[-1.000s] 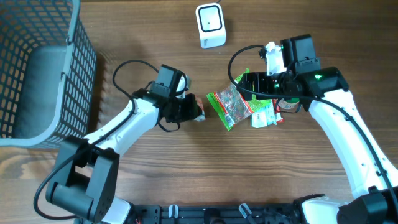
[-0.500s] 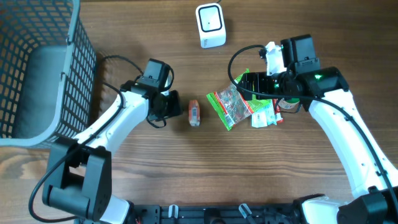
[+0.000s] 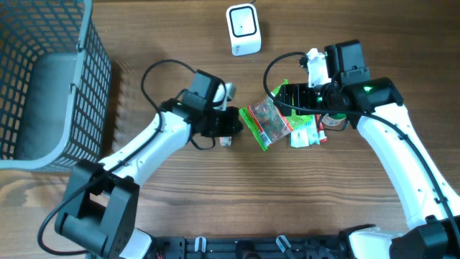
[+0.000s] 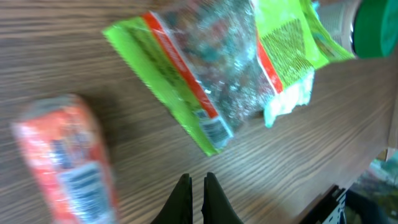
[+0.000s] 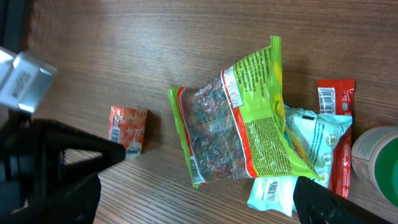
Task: Scan the item barcode
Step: 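Release tissue pack at centre and retract left gripper, then grasp tissue pack with right gripper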
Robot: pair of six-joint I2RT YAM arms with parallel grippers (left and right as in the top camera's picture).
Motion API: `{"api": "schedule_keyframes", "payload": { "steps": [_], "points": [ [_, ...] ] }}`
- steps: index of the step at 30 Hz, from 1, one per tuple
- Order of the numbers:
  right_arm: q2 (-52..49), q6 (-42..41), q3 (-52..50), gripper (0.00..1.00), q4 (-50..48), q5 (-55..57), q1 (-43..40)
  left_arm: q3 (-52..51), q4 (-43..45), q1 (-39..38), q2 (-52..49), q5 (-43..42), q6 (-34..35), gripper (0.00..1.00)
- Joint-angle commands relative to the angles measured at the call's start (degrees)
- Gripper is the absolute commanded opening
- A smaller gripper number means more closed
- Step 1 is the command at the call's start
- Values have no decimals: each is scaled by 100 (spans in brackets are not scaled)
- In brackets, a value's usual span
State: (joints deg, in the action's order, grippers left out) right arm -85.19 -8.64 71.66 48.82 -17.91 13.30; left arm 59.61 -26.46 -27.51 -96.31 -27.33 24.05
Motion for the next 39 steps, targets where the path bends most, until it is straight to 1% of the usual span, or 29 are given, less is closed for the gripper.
{"api": "schedule_keyframes", "payload": {
  "steps": [1, 3, 7, 10, 14, 17, 19, 21, 24, 27, 28, 29, 30, 31, 32, 33, 35, 37, 39],
  "points": [
    [0, 98, 11, 100, -13, 52, -4, 61, 28, -380, 50, 1047, 42, 4],
    [0, 101, 9, 100, -13, 52, -4, 37, 9, -531, 35, 1606, 39, 4],
    [0, 98, 9, 100, -13, 52, -4, 33, 11, -612, -315, 1915, 44, 4],
    [0, 98, 11, 100, -13, 52, -4, 35, -175, -544, -413, 2409, 39, 4],
    [0, 101, 9, 100, -13, 52, -4, 42, -522, -103, 63, 2398, 42, 4],
    [0, 98, 11, 100, -13, 52, -4, 42, -761, 236, 772, 2337, 39, 6],
    [0, 98, 9, 100, -13, 52, -4, 42, -935, 507, 1032, 2339, 39, 6],
    [0, 98, 9, 100, -13, 52, -4, 42, -1099, 892, 1010, 2339, 37, 6],
    [0, 94, 9, 100, -13, 50, -4, 39, -1311, 1504, 918, 2337, 9, 9],
    [0, 28, 11, 100, -435, 42, -4, 39, -1331, 1915, 918, 2358, -426, 13],
    [0, -127, 11, 99, -505, 9, -4, 39, -1349, 1985, 918, 2409, -459, 18],
    [-13, -765, 9, 79, -553, -345, 35, 39, -1375, 2059, 918, 2564, -457, 20],
    [-44, -1003, -4, 64, -509, -568, 186, 39, -1388, 2149, 918, 2758, -457, 24],
    [-90, -1003, -15, 58, -509, -592, 402, 39, -1366, 2214, 918, 2813, -452, 46],
    [-188, -1075, -17, 49, -535, -490, 715, 39, -1325, 2273, 918, 2813, -448, 73],
    [-293, -1357, -17, 47, -549, -229, 966, 39, -1329, 2293, 918, 2811, -435, 100],
    [-645, -2004, -17, 49, -601, 431, 1519, 39, -1333, 2286, 918, 2806, -433, 100],
    [-1040, -2131, -17, 49, -852, 433, 1912, 39, -1331, 2286, 918, 2809, -435, 100],
    [-1526, -2433, -17, 48, -1226, 435, 2267, 39, -1331, 2286, 918, 2806, -435, 100]
  ]
}}
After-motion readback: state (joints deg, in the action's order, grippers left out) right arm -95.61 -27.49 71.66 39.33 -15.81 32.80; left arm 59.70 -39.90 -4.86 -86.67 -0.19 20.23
